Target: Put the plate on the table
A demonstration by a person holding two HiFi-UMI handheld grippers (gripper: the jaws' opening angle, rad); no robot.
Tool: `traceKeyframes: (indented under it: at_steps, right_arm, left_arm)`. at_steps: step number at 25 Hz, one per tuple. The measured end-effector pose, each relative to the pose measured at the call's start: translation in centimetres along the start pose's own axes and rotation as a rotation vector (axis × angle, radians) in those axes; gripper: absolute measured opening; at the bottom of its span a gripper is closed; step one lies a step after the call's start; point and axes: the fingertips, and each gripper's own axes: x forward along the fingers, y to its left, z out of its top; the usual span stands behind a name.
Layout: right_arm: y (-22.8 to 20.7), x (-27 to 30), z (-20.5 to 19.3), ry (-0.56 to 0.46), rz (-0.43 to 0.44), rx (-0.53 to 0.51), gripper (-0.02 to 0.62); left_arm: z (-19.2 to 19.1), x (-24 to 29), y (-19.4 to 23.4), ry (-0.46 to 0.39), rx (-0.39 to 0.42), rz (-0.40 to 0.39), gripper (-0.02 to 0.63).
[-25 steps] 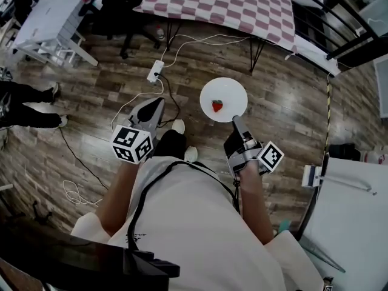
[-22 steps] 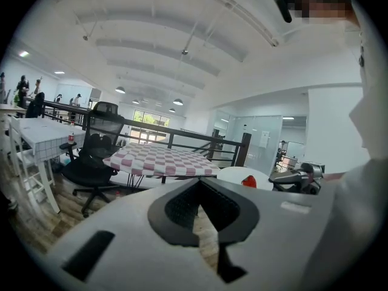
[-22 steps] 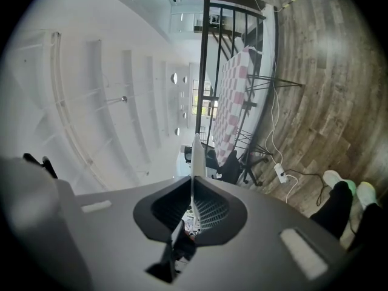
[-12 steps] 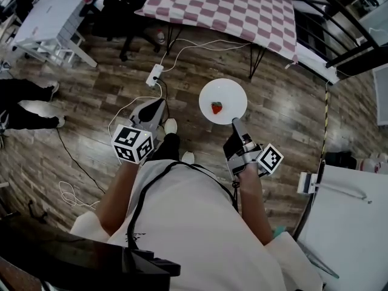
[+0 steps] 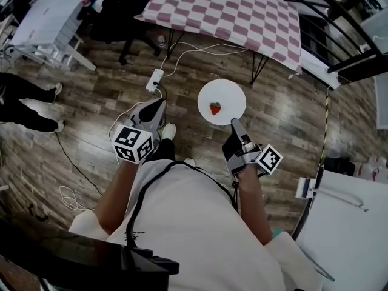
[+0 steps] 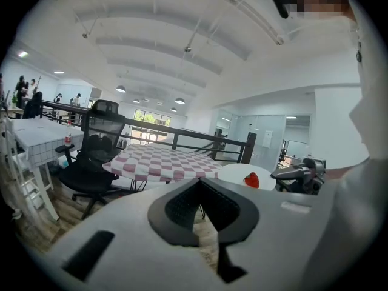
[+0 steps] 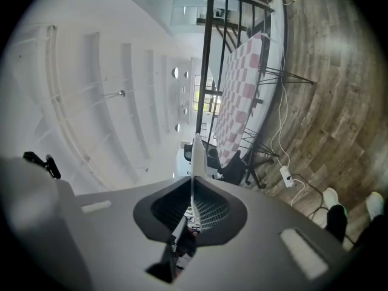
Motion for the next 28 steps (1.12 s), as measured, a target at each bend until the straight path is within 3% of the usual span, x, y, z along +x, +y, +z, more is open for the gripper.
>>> traceKeyframes:
  at_steps: [17,28]
  right_arm:
    - [0.8,13.7,2.7,-0.118,0.033,0.052,0.02]
    - [0.9,19.2,3.3,-0.174,0.026,0.062,0.018]
  left_arm:
    - [6.5,8.9,10.9,0.022,0.037,-0.127,0.006]
    - [9.1,12.1,16.0,0.023,0.041,-0.18,0.006]
